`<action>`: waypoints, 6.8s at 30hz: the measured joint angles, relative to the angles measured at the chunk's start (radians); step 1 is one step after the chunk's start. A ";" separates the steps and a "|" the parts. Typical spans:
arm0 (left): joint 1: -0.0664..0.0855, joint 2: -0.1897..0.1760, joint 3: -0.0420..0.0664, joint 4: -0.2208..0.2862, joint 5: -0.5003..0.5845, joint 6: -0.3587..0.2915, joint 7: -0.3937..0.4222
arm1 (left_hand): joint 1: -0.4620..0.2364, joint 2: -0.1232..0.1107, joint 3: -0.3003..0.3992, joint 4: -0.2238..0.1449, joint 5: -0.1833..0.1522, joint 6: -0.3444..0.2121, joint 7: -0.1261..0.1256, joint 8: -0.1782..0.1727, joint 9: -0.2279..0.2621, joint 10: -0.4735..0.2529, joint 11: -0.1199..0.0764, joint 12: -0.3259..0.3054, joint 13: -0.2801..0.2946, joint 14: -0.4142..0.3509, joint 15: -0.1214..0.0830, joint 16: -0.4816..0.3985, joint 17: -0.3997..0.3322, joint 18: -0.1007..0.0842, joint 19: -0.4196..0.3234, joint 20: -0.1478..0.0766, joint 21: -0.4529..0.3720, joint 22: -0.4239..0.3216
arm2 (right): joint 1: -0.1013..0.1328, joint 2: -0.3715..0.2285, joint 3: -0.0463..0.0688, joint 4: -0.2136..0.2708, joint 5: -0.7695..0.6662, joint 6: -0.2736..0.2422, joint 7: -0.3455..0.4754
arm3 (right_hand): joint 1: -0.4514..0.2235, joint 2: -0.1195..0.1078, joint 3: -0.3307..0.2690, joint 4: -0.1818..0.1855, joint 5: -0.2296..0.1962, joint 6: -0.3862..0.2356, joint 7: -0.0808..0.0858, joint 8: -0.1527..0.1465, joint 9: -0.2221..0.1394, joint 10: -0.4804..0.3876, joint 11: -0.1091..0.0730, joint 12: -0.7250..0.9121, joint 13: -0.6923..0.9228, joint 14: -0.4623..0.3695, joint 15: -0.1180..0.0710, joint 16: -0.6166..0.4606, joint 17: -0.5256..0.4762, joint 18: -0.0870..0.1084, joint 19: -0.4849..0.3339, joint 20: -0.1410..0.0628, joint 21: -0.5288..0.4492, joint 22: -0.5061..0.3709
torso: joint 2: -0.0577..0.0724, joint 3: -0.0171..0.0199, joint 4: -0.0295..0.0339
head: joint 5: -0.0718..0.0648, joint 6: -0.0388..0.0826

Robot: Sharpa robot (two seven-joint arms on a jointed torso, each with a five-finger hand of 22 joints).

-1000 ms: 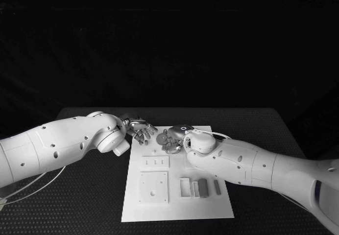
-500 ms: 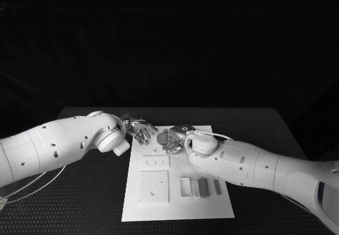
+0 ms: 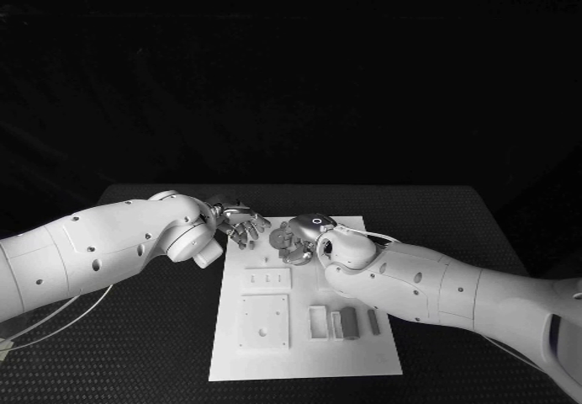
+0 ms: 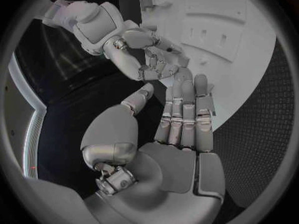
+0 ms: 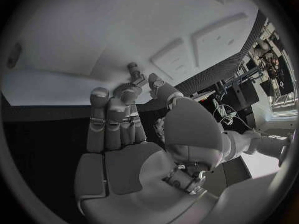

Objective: Assemble the parts on the task board

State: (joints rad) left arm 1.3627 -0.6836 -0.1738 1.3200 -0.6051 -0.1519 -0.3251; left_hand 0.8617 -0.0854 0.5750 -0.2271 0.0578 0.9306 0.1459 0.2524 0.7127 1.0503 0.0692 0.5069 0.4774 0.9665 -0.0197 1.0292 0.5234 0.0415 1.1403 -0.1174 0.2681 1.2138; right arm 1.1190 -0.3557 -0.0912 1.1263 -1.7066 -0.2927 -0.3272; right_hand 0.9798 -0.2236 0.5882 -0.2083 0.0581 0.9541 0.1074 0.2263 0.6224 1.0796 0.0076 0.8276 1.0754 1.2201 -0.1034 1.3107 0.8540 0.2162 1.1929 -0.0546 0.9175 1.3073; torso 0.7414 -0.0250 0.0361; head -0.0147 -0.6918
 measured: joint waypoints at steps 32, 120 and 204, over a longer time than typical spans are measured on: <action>0.000 -0.004 0.000 -0.001 0.000 0.007 -0.002 | 0.000 0.000 -0.001 0.001 0.000 -0.005 0.002 0.000 -0.001 0.000 0.000 0.000 -0.002 0.000 0.000 0.000 -0.002 0.002 -0.002 0.002 0.000 0.000 | -0.001 -0.009 -0.014 0.017 0.008 0.026 0.036 | 0.039 0.039 0.003 -0.019 0.000 0.014 -0.005 0.026 0.020 0.004 -0.004 0.020 -0.012 0.003 -0.003 0.000 0.004 0.000 0.000 0.003 -0.001 0.000 | 0.000 -0.0015 0.0012 | -0.002 -0.002; 0.000 0.004 0.000 -0.008 0.001 0.016 0.000 | 0.004 -0.004 -0.005 0.000 0.000 -0.007 0.000 0.000 -0.002 -0.002 -0.002 0.000 -0.006 0.000 0.000 0.000 -0.005 0.003 0.002 0.002 -0.004 0.000 | -0.006 0.030 -0.043 -0.027 -0.039 -0.009 0.076 | 0.063 0.129 0.004 -0.054 0.000 0.037 -0.034 0.030 0.025 -0.004 -0.011 0.056 -0.058 0.001 -0.010 0.000 0.013 0.000 -0.016 0.013 0.005 0.001 | 0.000 -0.0010 0.0001 | 0.004 -0.015; -0.028 -0.114 -0.010 0.140 -0.240 -0.147 0.636 | 0.330 -0.051 0.008 -0.063 0.022 -0.045 -0.002 -0.012 -0.097 -0.047 0.036 -0.050 -0.094 -0.079 0.039 0.008 -0.043 0.012 -0.038 0.037 -0.074 0.021 | 0.043 -0.337 0.083 0.103 1.113 0.519 0.351 | 0.013 0.124 -0.006 -0.033 0.000 0.054 -0.020 0.020 0.025 -0.006 -0.016 0.063 -0.082 0.002 -0.015 -0.004 0.019 0.001 -0.007 0.003 0.002 0.000 | -0.001 0.0003 -0.0026 | -0.015 0.054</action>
State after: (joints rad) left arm 1.3347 -0.7973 -0.1834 1.4595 -0.8453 -0.2984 0.3111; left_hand 1.1919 -0.1365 0.5833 -0.2905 0.0803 0.8859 0.1440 0.2401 0.6159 1.0031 0.1050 0.4565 0.3834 0.8877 0.0197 1.0371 0.4807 0.0537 1.1022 -0.0804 0.1945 1.2353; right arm 1.1616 -0.6927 -0.0085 1.2293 -0.5941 0.2263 0.0240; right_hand 0.9925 -0.1000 0.5823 -0.2414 0.0580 1.0086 0.0872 0.2466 0.6479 1.0737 -0.0088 0.8907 0.9933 1.2224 -0.1180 1.3062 0.8734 0.2175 1.1859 -0.0513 0.9191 1.3075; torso 0.7405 -0.0247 0.0336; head -0.0292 -0.6377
